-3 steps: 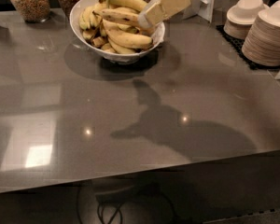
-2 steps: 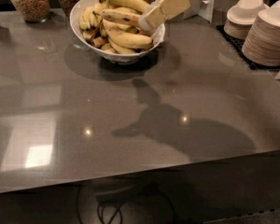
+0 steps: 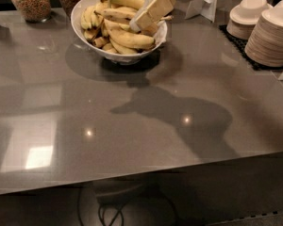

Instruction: Pick banana from white bowl

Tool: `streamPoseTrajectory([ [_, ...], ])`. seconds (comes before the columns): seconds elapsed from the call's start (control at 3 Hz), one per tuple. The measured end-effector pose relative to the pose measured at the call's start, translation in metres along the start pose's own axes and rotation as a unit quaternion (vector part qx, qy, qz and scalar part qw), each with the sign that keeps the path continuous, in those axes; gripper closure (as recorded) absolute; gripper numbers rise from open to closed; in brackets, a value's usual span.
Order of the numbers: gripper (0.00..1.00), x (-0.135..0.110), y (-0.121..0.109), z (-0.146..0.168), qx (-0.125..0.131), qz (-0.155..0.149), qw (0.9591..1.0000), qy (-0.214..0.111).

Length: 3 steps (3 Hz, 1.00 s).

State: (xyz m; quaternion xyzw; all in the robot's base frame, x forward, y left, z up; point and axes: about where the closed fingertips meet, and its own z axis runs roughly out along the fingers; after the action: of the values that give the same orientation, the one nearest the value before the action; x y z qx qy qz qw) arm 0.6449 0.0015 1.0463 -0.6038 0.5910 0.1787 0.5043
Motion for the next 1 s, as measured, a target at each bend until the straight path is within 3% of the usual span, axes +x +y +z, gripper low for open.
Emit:
streamPoseTrajectory([
  [0.67,0.42,0.015,-0.012,0.048,-0.023,-0.018,0.9996,-0.001],
  [1.0,0.40,0.020,-0.016,0.062,-0.030,-0.021,0.9994,-0.001],
])
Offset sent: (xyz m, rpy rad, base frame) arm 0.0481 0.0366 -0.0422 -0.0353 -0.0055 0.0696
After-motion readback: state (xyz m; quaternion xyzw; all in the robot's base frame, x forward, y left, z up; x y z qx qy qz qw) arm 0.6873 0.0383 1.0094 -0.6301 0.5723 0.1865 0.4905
